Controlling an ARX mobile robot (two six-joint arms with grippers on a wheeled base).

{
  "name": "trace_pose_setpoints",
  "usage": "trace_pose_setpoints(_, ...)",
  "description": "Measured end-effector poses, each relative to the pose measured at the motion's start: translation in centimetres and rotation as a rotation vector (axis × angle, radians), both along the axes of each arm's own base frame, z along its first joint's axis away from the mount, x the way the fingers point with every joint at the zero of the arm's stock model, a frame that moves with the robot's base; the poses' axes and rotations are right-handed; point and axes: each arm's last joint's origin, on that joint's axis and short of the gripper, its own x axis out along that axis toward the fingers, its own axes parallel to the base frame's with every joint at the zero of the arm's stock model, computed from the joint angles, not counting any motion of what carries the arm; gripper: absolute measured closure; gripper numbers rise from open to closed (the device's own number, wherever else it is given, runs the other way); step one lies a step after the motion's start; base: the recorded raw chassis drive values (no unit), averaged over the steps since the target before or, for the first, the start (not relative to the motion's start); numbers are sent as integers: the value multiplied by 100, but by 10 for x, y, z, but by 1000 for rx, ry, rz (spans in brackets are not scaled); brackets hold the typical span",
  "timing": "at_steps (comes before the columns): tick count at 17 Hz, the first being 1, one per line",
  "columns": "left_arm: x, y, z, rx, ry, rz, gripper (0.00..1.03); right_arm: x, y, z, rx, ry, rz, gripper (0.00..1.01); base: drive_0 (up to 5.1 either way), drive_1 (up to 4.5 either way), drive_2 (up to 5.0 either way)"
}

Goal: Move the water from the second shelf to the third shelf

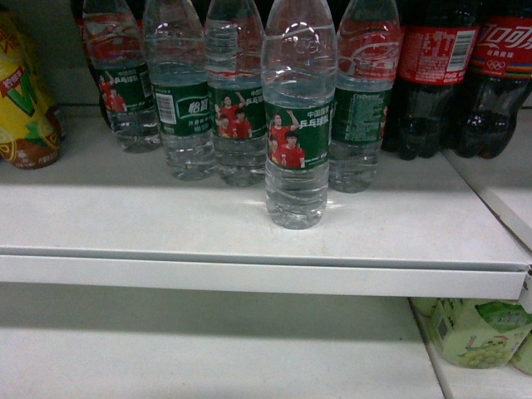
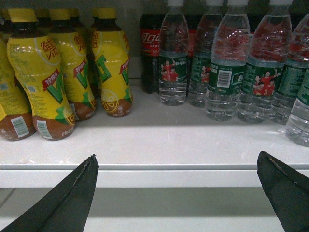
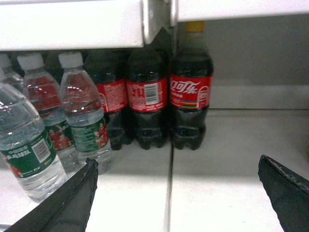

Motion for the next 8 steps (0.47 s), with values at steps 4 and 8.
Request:
trace_pose_setpoints(4, 0, 0, 0, 0, 0, 0, 5, 23, 22, -12, -9, 43, 99, 3, 0, 0, 0)
trace_pose_setpoints(8, 0, 0, 0, 0, 0, 0, 5, 87, 113, -54, -41, 143, 364, 3, 0, 0, 0)
